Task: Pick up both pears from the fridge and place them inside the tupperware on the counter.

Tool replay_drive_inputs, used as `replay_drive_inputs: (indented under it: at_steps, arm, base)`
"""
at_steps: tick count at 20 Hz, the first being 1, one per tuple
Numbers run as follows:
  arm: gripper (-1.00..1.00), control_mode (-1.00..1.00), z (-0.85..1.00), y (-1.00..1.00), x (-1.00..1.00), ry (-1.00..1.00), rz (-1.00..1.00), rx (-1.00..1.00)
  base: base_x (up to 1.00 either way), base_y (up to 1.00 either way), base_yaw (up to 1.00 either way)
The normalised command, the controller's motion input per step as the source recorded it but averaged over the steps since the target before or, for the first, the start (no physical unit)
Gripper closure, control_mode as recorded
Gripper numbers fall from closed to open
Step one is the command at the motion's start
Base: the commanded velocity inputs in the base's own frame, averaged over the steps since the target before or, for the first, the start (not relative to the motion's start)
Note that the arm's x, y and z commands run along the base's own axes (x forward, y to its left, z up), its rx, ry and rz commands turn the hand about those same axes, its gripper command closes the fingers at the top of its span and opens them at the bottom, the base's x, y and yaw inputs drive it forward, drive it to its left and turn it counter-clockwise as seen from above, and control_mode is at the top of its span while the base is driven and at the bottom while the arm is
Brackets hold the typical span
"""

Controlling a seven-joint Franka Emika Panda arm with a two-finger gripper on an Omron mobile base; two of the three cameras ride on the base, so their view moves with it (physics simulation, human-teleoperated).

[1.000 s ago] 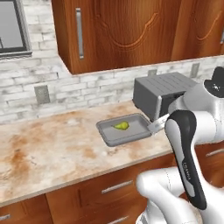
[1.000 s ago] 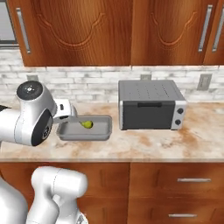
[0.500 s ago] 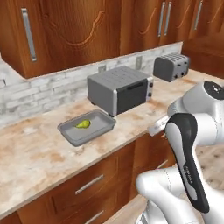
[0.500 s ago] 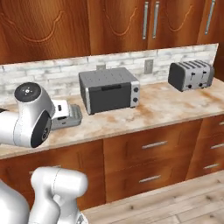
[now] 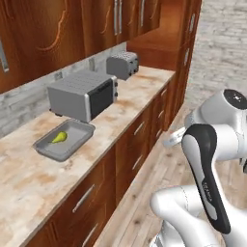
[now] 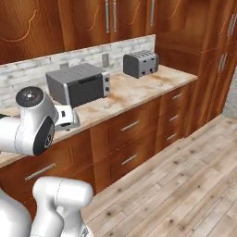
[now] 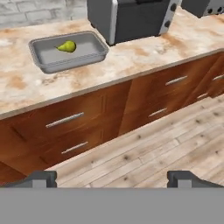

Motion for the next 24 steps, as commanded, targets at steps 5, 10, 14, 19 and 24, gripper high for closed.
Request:
replay_drive_inputs:
  at_steps: [5,10,14,19,24]
  arm:
    - [-1.0,1.0,0.0,0.0,0.0,0.0,0.0,0.0]
    - [-1.0,1.0,0.0,0.0,0.0,0.0,0.0,0.0]
    - [-1.0,1.0,0.0,0.0,0.0,0.0,0.0,0.0]
    - [-1.0,1.0,0.0,0.0,0.0,0.0,0.0,0.0]
    - [-1.0,1.0,0.0,0.0,0.0,0.0,0.0,0.0]
  base:
    - [-1.0,0.34,-0.61]
    - [-0.52,-0.03,-0.54]
    - [-0.22,-0.22,-0.38]
    - [-0.09,-0.26,-0.27]
    - [-0.13,-0.23,-0.31]
